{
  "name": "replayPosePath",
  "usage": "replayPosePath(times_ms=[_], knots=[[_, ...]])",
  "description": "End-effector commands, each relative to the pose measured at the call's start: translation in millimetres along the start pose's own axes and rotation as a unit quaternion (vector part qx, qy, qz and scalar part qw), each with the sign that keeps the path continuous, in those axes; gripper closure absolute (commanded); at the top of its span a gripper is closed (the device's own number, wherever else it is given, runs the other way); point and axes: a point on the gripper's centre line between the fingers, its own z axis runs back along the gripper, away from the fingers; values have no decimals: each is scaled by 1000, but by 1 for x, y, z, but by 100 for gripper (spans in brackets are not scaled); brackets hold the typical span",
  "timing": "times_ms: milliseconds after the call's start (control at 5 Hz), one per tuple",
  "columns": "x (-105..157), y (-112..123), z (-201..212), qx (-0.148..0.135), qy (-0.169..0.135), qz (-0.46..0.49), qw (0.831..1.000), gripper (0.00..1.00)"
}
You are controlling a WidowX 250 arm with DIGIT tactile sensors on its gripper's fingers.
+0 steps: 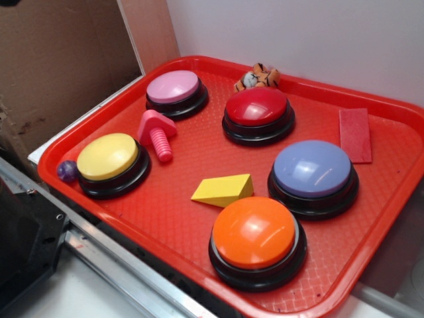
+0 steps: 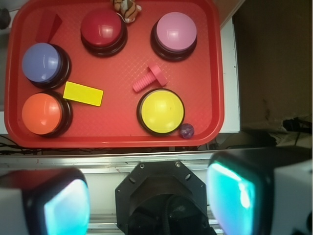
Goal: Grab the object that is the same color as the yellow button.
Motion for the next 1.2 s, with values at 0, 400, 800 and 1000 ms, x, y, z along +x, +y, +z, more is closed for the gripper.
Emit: replayPosePath(times_ms=[0, 400, 800, 1000], knots=[[0, 0, 0, 0, 0, 0, 1000, 0], [24, -36, -33, -13, -49, -177, 983, 0], [50, -76, -96, -36, -135, -389, 911, 0], [58, -88, -124, -51, -155, -439, 884, 0]])
